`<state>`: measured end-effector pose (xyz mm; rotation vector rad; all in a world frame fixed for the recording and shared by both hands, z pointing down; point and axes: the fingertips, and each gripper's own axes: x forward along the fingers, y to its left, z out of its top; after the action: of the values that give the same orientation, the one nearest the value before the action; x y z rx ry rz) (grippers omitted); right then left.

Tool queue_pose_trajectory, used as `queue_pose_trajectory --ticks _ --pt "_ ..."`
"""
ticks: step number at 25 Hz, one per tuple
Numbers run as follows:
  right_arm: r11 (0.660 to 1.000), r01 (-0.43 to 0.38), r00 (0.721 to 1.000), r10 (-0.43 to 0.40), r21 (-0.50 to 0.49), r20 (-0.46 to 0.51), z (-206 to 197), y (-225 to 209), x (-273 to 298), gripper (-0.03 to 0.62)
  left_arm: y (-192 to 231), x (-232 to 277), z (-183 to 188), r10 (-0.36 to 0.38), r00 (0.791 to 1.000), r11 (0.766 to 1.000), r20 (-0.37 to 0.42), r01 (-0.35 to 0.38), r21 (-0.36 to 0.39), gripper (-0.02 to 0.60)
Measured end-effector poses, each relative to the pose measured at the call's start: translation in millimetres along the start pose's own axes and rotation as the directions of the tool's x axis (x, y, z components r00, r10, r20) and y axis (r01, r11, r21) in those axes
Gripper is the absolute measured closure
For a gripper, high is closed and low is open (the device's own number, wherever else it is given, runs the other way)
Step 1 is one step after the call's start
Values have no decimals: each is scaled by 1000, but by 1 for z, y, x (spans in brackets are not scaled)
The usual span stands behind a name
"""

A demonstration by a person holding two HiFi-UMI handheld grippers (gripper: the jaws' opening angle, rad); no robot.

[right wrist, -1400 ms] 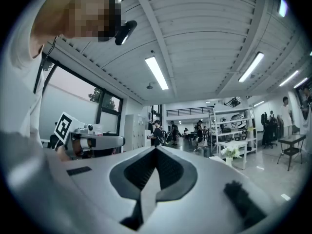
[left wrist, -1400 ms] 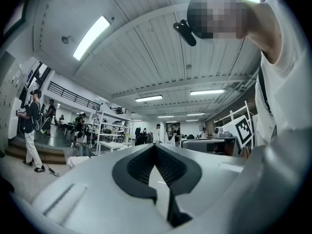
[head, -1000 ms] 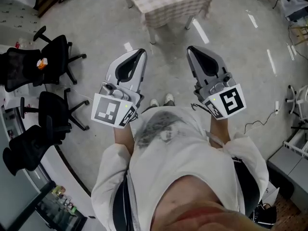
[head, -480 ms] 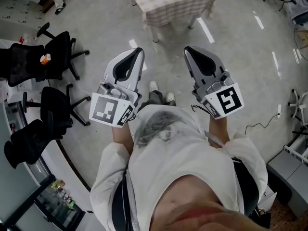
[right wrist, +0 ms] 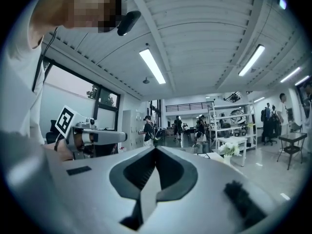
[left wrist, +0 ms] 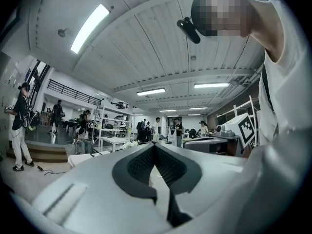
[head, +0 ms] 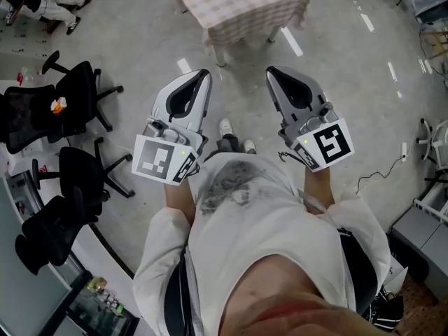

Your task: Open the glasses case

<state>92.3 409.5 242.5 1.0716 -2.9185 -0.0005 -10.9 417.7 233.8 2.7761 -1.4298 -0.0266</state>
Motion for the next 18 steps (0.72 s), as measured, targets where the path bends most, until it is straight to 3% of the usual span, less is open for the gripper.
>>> queue_pose_trajectory --ticks 11,18 --pt "997 74 996 -75 -22 -50 -1 -24 71 579 74 33 6 -56 998 998 21 56 -16 572" --pt "995 99 992 -99 -7 -78 -6 -45 92 579 93 58 -1 -85 996 995 6 86 -48 572"
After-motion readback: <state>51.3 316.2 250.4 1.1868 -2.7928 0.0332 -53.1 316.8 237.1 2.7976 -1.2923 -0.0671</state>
